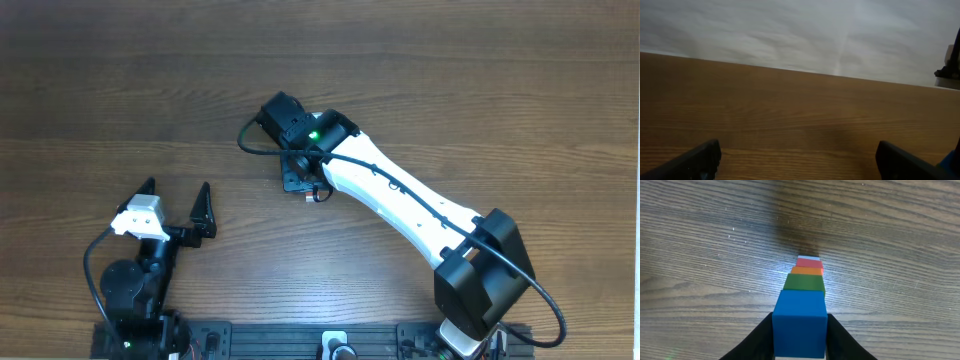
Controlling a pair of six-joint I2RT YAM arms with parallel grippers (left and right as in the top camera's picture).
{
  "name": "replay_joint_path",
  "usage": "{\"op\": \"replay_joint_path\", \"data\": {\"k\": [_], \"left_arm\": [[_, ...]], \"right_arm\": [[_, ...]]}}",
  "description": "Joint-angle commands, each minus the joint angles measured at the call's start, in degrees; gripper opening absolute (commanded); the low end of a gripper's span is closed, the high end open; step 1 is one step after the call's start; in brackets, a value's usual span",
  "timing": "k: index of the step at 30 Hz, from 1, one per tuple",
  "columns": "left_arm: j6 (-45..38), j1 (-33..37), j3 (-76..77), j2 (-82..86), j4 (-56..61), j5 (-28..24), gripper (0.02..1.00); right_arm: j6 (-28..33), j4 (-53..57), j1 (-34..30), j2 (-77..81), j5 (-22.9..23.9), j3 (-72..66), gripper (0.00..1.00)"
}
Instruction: Stack Cubes
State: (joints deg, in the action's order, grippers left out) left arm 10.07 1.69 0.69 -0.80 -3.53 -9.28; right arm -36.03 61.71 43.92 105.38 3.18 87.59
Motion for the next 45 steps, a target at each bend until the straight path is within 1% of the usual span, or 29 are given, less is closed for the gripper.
{"op": "replay_joint_path", "data": {"k": [1, 2, 4, 5, 6, 7, 8, 9, 10, 14, 15, 16, 21, 23, 25, 27, 30, 33, 36, 39, 42, 45], "left_arm": [[-0.81, 0.35, -0.35, 0.42, 0.11, -0.72, 1.0], [-0.83, 0.35, -0.35, 0.42, 0.11, -0.72, 1.0], [-0.81, 0.35, -0.35, 0.42, 0.11, -0.72, 1.0], [-0.81, 0.35, -0.35, 0.42, 0.11, -0.72, 1.0], [-0.83, 0.35, -0.35, 0.42, 0.09, -0.72, 1.0], [-0.81, 0.35, -0.35, 0.42, 0.11, -0.72, 1.0], [-0.81, 0.35, -0.35, 0.42, 0.11, -0.72, 1.0], [-0.83, 0.35, -0.35, 0.42, 0.11, -0.72, 1.0], [-0.81, 0.35, -0.35, 0.42, 0.09, -0.72, 1.0], [-0.83, 0.35, -0.35, 0.42, 0.11, -0.72, 1.0], [-0.83, 0.35, -0.35, 0.42, 0.11, -0.72, 1.0], [-0.81, 0.35, -0.35, 0.42, 0.09, -0.72, 1.0], [-0.83, 0.35, -0.35, 0.42, 0.11, -0.72, 1.0], [-0.81, 0.35, -0.35, 0.42, 0.09, -0.72, 0.998], [-0.81, 0.35, -0.35, 0.42, 0.11, -0.72, 1.0], [-0.81, 0.35, -0.35, 0.42, 0.11, -0.72, 0.998], [-0.81, 0.35, -0.35, 0.42, 0.11, -0.72, 1.0], [-0.81, 0.35, -0.35, 0.42, 0.11, -0.72, 1.0], [-0.83, 0.35, -0.35, 0.42, 0.11, -0.72, 1.0], [-0.83, 0.35, -0.35, 0.42, 0.09, -0.72, 1.0], [-0.83, 0.35, -0.35, 0.42, 0.09, -0.72, 1.0], [-0.83, 0.35, -0.35, 0.42, 0.11, -0.72, 1.0]], "right_arm": [[-0.35, -0.15, -0.11, 0.72, 1.18, 0.79, 0.318], [-0.35, -0.17, -0.11, 0.72, 1.18, 0.79, 0.327], [-0.35, -0.22, -0.13, 0.72, 1.2, 0.79, 0.397], [-0.35, -0.28, -0.2, 0.72, 1.2, 0.79, 0.467], [-0.33, -0.87, -0.44, 0.72, 1.29, 0.79, 0.588], [-0.09, -1.33, -0.63, 0.72, 1.7, 0.81, 0.676], [0.31, -1.99, -0.9, 0.7, 2.34, 0.83, 0.844], [0.63, -2.54, -1.25, 0.68, 2.91, 0.98, 0.934], [1.66, -3.72, -2.23, 0.68, 3.61, 1.62, 0.991], [5.99, -8.35, -5.18, 0.02, 5.25, 2.95, 0.991], [7.96, -10.03, -7.19, -0.52, 6.91, 3.67, 0.991], [8.87, -10.64, -8.48, -0.92, 7.45, 3.89, 0.993], [14.32, -9.9, -18.32, -4.96, 8.2, 3.74, 0.993], [16.11, -9.09, -22.16, -7.13, 9.86, 2.69, 0.993], [16.94, -9.16, -25.75, -9.84, 11.19, 0.48, 0.991], [17.31, -10.27, -30.18, -13.92, 11.47, -3.65, 0.993], [18.51, -15.78, -35.01, -22.43, 11.26, -13.92, 0.993], [20.5, -23.37, -36.59, -32.24, 10.58, -25.46, 0.993], [24.37, -30.8, -35.91, -43.21, 7.69, -36.83, 0.991], [24.5, -36.24, -34.62, -54.12, 7.54, -46.64, 0.991], [24.52, -41.38, -34.4, -65.61, 5.35, -55.82, 0.993], [24.9, -44.5, -34.67, -76.24, 4.98, -63.1, 0.993]]}}
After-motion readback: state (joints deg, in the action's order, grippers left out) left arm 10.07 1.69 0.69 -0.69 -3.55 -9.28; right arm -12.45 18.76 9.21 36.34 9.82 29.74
